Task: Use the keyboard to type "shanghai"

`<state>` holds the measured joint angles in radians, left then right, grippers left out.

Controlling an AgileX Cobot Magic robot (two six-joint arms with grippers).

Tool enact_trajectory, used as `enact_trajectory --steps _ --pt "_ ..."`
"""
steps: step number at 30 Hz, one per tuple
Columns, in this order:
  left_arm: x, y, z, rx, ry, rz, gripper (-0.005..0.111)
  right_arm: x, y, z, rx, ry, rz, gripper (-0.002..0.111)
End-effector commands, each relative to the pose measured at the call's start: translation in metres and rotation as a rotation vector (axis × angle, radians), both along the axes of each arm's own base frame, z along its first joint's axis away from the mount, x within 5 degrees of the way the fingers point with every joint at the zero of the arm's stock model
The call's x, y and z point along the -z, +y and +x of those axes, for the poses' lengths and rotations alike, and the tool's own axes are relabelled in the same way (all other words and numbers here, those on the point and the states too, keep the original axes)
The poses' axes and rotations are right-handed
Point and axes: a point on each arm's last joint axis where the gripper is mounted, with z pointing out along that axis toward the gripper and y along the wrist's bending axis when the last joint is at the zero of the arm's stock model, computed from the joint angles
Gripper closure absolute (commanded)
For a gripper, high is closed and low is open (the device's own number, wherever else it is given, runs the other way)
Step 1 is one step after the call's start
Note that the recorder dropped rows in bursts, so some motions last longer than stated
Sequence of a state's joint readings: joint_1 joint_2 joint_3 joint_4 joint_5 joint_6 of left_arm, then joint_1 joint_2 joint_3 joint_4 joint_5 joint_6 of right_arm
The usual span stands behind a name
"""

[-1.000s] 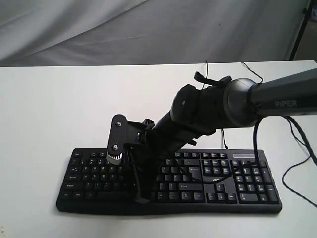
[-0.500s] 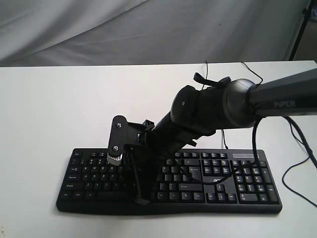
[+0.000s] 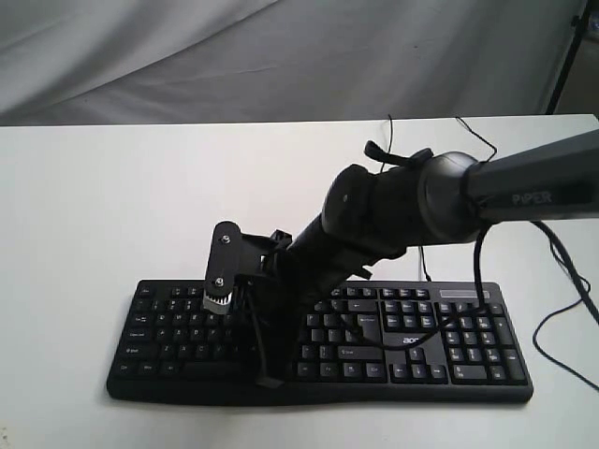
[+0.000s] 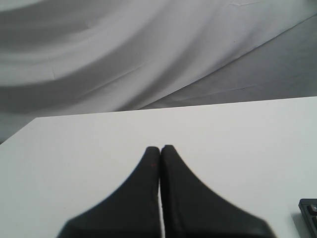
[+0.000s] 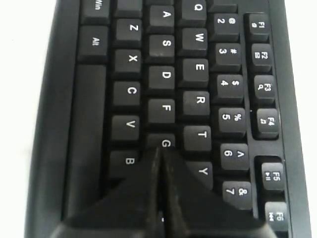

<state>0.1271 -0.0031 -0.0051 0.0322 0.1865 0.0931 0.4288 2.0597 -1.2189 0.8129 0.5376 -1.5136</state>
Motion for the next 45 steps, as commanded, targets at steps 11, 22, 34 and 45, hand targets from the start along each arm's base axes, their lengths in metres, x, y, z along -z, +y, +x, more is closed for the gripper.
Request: enact_trajectory --steps 11,22,34,45 --pt "0.002 0.000 0.000 0.004 0.005 -0.004 0.106 -0.020 -0.002 0.002 0.030 -0.027 0.047 0.108" --pt "0.002 0.000 0.000 0.004 0.005 -0.004 0.106 -0.021 0.011 0.003 0.063 -0.028 0.162 0.108" --pt "0.002 0.000 0.000 0.004 0.005 -0.004 0.106 -0.010 0.031 0.000 0.087 -0.071 0.173 0.108" --pt "0.002 0.000 0.000 0.004 0.005 -0.004 0.106 -0.020 0.050 0.010 0.084 -0.084 0.222 0.108"
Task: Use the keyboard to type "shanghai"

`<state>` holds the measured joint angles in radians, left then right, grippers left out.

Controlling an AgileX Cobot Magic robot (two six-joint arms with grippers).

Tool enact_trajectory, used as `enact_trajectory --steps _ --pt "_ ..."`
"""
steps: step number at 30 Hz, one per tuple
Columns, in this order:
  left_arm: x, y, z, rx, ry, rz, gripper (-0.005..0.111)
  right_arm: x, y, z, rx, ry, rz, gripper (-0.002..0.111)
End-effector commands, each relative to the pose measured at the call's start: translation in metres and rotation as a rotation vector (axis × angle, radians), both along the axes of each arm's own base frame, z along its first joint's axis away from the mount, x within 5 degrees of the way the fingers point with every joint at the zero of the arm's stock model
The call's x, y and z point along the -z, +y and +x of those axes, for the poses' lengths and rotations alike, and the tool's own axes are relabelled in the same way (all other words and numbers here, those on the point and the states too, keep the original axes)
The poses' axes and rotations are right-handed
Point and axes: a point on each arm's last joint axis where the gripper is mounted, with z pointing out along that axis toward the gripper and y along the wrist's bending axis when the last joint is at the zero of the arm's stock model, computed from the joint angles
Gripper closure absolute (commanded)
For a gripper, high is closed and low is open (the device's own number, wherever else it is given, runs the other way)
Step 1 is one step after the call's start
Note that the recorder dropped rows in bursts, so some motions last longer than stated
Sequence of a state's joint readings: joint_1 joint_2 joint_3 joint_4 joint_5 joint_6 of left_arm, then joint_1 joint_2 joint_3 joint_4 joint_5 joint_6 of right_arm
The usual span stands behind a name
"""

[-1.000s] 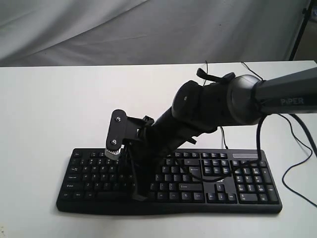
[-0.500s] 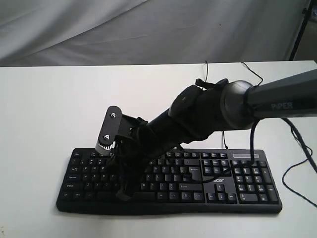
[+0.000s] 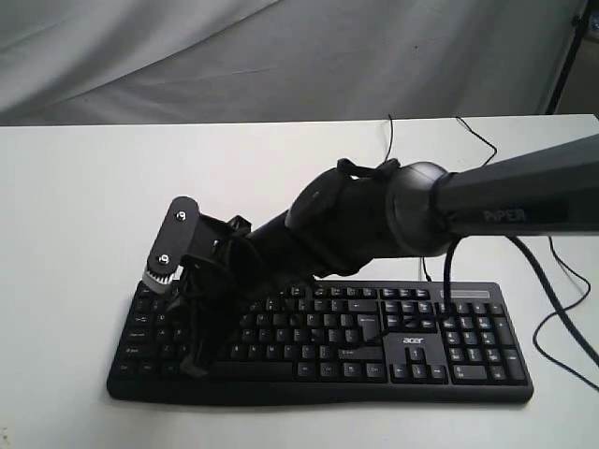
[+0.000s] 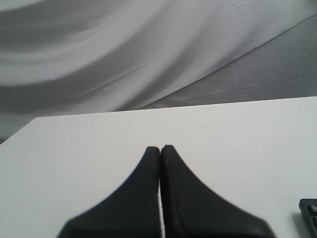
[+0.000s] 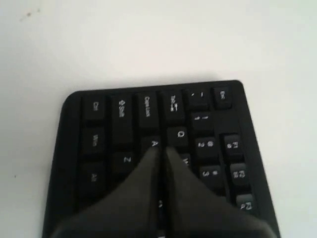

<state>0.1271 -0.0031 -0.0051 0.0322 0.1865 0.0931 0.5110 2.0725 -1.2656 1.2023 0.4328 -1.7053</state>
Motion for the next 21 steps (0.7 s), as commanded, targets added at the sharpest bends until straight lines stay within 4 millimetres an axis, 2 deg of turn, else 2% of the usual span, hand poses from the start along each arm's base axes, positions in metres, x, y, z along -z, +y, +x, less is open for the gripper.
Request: enact_trajectory --steps 1,8,21 --pt "0.002 0.000 0.000 0.004 0.005 -0.004 0.106 -0.003 0.011 0.007 -0.016 -0.003 0.030 0.108" --pt "0.002 0.000 0.000 0.004 0.005 -0.004 0.106 0.006 0.029 0.017 -0.029 0.005 0.016 0.108" --pt "0.002 0.000 0.000 0.004 0.005 -0.004 0.106 0.015 0.028 0.017 -0.044 0.005 -0.025 0.108"
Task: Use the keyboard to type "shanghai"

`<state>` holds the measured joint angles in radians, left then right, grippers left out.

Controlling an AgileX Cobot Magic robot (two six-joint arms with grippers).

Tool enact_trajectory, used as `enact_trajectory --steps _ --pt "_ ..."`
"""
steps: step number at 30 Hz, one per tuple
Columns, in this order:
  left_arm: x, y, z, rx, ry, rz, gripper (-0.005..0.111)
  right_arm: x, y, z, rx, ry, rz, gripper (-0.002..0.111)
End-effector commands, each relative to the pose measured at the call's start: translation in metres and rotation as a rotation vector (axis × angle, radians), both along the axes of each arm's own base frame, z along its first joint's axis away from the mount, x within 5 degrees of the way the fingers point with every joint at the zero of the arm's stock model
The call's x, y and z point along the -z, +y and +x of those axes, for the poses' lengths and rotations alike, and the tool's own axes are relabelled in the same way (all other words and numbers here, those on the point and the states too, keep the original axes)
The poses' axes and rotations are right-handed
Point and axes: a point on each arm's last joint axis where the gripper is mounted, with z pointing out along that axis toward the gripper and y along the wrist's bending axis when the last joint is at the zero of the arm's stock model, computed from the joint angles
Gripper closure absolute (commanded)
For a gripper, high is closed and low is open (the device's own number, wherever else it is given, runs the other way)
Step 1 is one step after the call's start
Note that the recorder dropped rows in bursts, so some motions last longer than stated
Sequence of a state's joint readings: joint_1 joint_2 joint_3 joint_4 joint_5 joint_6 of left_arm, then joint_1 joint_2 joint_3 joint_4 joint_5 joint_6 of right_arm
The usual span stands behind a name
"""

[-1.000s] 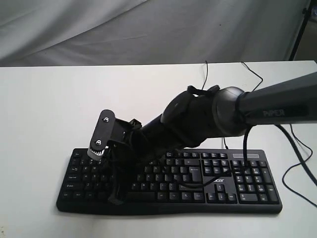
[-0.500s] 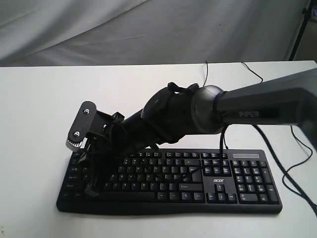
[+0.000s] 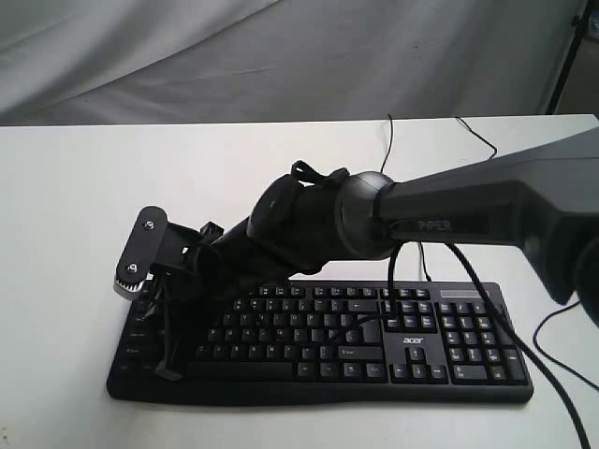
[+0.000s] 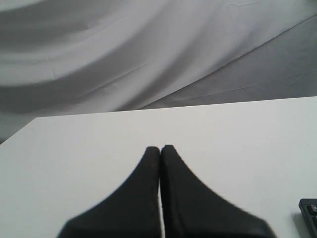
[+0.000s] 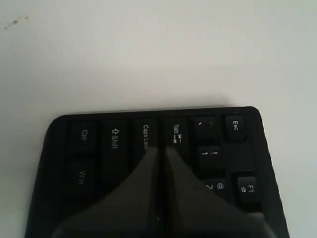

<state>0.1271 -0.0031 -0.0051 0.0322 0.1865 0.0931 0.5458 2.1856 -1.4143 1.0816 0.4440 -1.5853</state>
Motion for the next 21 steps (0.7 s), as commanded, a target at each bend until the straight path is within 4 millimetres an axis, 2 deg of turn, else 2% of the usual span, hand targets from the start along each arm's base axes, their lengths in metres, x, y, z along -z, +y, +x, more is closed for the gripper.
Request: enact_trajectory --steps 1,5,21 --pt "0.0017 -0.0002 0.0005 0.004 0.005 -0.004 0.106 0.0006 0.0018 0.0001 -0.012 -0.002 -0.006 0.108" --pt "0.0017 -0.0002 0.0005 0.004 0.005 -0.004 0.106 0.0064 0.0016 0.0000 -0.015 0.007 -0.016 0.108" --pt "0.0017 -0.0002 0.0005 0.004 0.005 -0.004 0.106 0.0065 0.0019 -0.0008 -0.032 0.005 -0.018 0.108"
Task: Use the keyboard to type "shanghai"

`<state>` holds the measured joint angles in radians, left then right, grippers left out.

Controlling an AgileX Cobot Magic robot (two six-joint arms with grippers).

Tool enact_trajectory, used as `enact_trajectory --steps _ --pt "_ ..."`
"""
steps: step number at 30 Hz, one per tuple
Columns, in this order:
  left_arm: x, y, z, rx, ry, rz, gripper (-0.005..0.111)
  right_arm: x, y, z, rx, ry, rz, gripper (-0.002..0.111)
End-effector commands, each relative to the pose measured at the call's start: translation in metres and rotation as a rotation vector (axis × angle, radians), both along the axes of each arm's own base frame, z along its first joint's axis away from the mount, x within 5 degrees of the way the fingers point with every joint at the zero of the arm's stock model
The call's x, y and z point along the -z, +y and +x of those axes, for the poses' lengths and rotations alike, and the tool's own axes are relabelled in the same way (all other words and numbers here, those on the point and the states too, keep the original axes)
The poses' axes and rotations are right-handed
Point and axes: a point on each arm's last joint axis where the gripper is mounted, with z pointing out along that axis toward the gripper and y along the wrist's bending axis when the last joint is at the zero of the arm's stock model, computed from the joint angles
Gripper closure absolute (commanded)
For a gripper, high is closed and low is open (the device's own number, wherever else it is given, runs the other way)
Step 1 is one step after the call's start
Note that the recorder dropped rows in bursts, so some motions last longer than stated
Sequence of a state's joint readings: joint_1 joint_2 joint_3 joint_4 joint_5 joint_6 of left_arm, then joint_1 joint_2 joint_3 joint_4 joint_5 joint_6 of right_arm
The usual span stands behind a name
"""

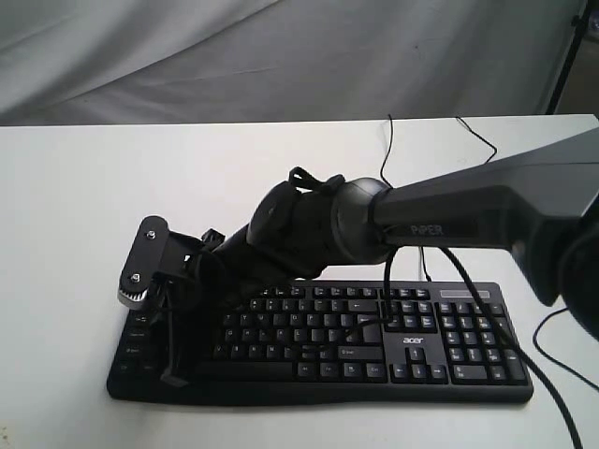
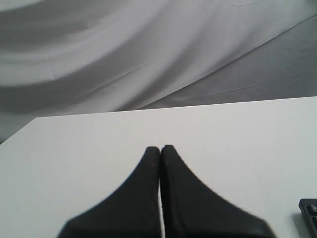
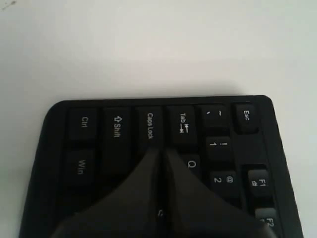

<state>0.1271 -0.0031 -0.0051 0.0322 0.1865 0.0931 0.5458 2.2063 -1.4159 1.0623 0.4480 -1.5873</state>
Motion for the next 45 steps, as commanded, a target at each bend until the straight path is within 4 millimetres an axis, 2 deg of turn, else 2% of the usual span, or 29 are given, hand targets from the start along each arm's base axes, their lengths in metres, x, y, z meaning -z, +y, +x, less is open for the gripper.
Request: enact_trajectory --steps 1,32,38,45 --pt "0.002 0.000 0.000 0.004 0.005 -0.004 0.106 -0.003 0.002 -0.001 -0.016 -0.005 0.004 0.108" --pt "0.002 0.000 0.000 0.004 0.005 -0.004 0.106 -0.002 0.003 -0.002 -0.046 -0.008 0.001 0.108" --pt "0.002 0.000 0.000 0.004 0.005 -0.004 0.106 0.008 0.002 -0.002 -0.055 -0.002 -0.015 0.108" --pt "0.002 0.000 0.000 0.004 0.005 -0.004 0.106 -0.003 0.002 -0.001 -0.055 -0.034 -0.008 0.108"
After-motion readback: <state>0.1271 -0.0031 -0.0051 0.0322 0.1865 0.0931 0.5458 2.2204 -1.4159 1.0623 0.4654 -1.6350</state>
